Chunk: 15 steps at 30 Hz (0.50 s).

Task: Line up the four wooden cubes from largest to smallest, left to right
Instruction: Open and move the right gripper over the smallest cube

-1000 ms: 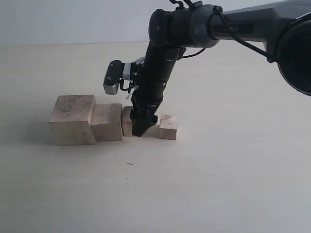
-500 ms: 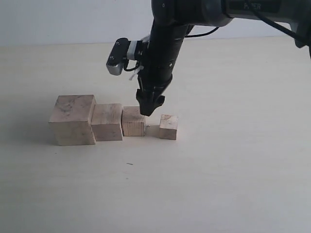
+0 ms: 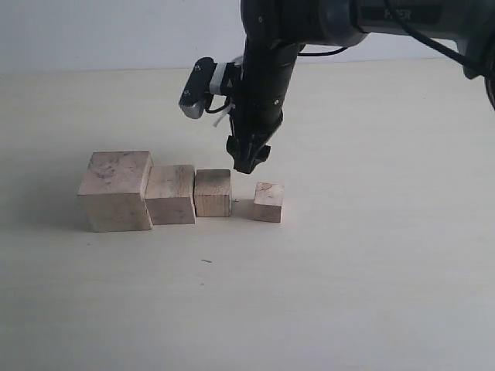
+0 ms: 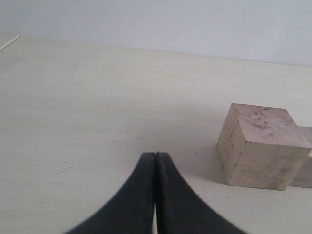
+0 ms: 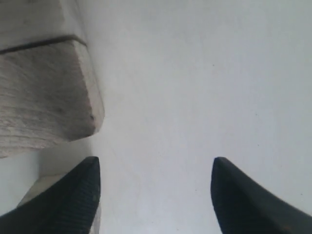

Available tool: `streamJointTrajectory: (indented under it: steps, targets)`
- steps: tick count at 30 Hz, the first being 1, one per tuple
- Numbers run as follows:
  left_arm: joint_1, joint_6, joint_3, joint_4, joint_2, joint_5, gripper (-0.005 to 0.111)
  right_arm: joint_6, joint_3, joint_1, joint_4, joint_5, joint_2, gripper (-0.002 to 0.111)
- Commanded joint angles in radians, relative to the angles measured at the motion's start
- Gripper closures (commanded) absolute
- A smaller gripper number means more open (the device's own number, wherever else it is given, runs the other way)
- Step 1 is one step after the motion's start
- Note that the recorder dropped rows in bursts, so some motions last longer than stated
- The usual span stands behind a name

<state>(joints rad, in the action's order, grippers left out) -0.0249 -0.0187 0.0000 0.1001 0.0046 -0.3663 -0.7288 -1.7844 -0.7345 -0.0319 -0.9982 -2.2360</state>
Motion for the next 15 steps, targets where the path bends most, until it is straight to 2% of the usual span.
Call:
streamJointTrajectory:
  steps: [1,15]
  targets:
    - [0.007,0.008,0.000,0.000,-0.005,0.011,0.107,0.044,0.003,0.004,0.025,0.009,-0.022,0.047]
    - [0.007,0.008,0.000,0.000,-0.005,0.011,0.107,0.044,0.003,0.004,-0.067,0.021,-0.050,0.047]
